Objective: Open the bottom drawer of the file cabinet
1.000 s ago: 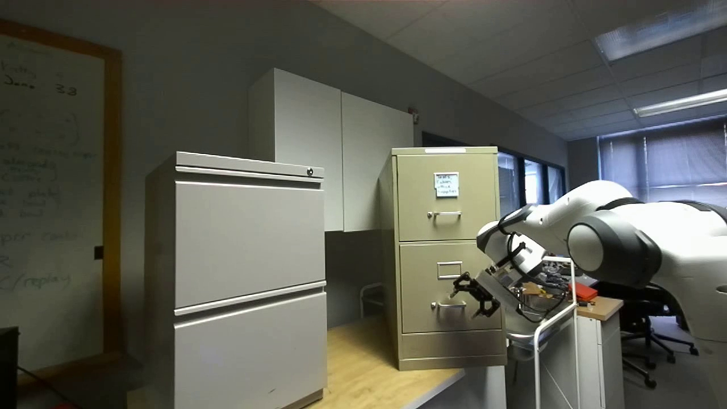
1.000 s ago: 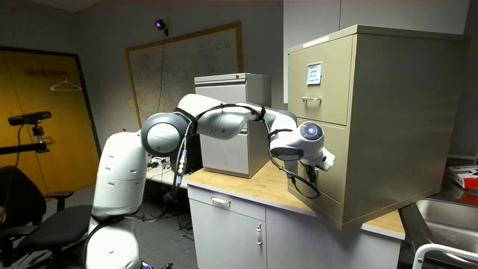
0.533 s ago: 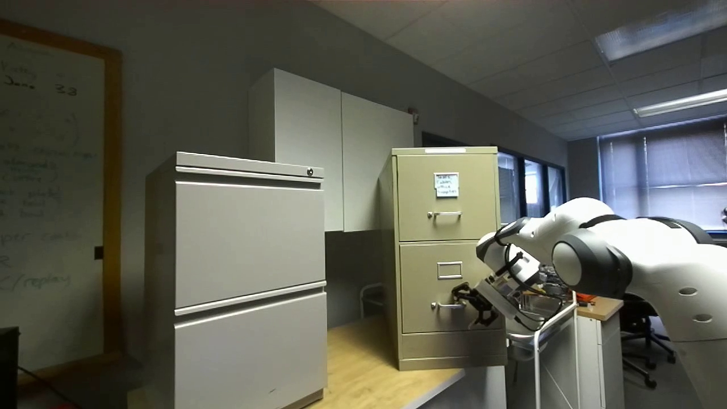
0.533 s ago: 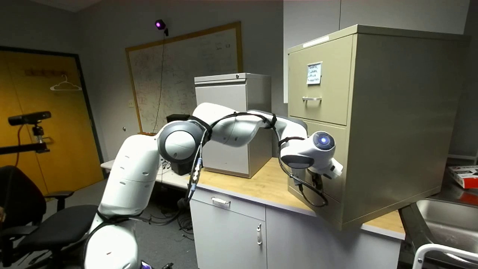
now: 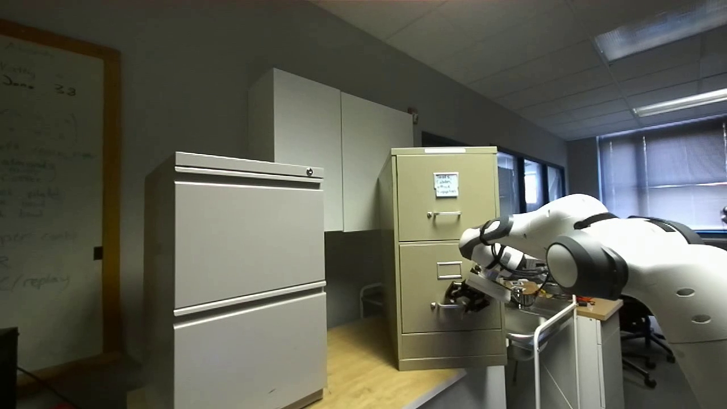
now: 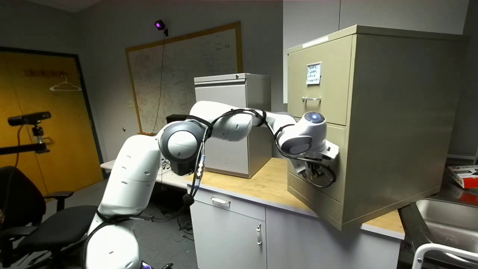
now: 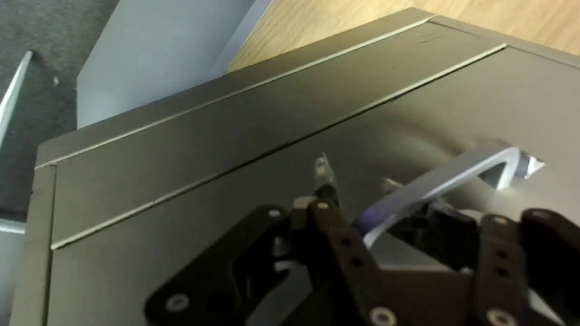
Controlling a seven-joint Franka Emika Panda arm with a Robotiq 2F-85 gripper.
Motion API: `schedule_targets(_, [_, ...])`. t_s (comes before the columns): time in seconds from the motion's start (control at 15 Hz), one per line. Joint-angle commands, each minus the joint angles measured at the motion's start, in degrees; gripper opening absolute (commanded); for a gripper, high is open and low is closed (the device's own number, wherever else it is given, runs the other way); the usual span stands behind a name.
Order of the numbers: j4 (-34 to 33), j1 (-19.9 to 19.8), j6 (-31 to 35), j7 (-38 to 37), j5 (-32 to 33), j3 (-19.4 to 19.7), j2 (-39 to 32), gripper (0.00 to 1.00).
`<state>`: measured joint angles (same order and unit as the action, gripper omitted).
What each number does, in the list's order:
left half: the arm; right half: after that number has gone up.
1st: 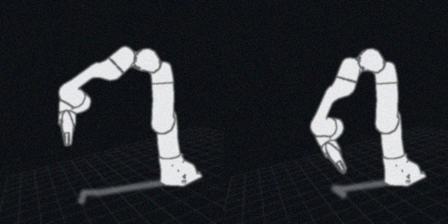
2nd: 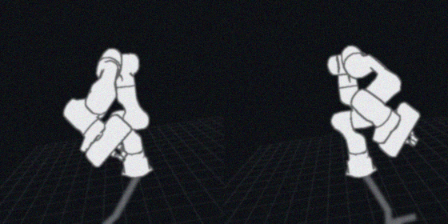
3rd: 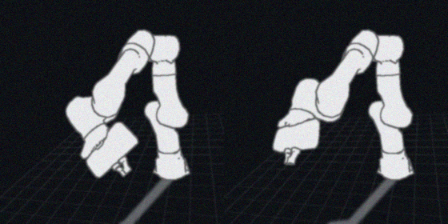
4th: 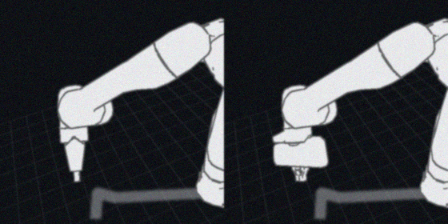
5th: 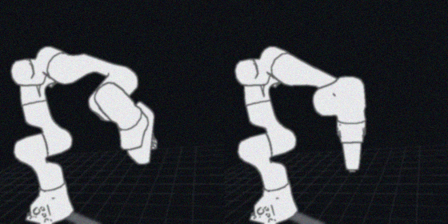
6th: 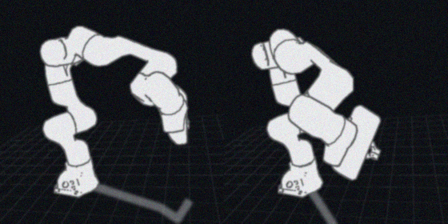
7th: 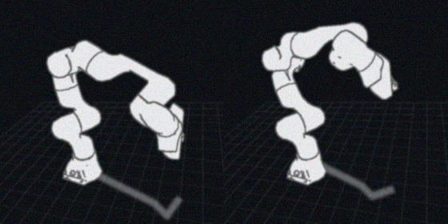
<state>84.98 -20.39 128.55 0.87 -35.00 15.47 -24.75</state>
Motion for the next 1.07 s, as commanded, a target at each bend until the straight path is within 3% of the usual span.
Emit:
schedule_targets(0.0, [3.4,3.2,0.0,-5.1,13.1,-0.6,1.7,0.07])
schedule_targets(0.27, [9.9,5.9,3.3,-8.7,22.7,-0.5,5.4,0.07])
schedule_targets(0.6, [17.0,3.9,7.9,-5.3,22.2,-1.9,10.9,0.07])
schedule_targets(1.0, [21.1,4.9,6.3,-5.4,24.5,-2.1,17.0,0.07])
